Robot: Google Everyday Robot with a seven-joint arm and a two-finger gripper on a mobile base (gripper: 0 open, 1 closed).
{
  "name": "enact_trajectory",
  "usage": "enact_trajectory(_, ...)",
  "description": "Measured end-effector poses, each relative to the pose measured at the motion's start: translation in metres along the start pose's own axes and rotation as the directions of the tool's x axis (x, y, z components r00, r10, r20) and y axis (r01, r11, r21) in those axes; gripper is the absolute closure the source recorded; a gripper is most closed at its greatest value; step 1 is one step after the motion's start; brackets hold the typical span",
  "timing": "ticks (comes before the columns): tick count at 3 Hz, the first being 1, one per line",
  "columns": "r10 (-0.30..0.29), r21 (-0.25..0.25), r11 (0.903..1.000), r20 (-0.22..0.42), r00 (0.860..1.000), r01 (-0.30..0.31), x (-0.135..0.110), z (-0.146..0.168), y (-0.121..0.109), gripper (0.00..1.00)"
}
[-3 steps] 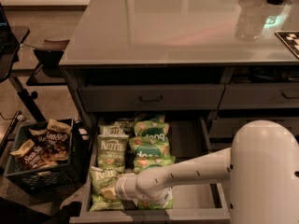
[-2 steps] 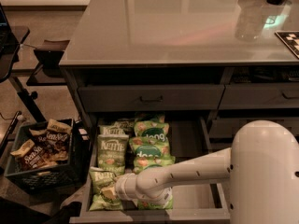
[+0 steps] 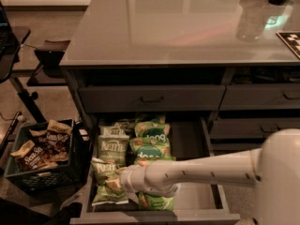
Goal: Pick green jalapeno chip bag from middle drawer and place on counter
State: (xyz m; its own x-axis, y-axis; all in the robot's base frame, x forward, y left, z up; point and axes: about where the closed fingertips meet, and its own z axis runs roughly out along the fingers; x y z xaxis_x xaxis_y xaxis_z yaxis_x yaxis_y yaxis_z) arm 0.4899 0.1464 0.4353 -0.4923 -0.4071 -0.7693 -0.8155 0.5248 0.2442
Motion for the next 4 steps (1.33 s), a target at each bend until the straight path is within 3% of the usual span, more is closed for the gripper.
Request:
enact_trajectory(1, -0.09, -0.042, 0.9945, 0.125, 0.988, 0.096, -0.068, -0.075, -0.068, 1.0)
enact_trajectory(2, -0.113, -0.122, 0.9837, 0.15, 0.982, 0.132, -0.088, -0.09, -0.077, 1.0)
enact_trajectory(3, -0.148, -0.157, 0.9737, 0.114, 0.982, 0.165, -0.136, -0.108, -0.109, 1.0)
enact_trajectory(4, -0.201, -0.194, 0.9584, 0.061, 0.978, 0.209, -0.172, -0.139, -0.126, 1.0)
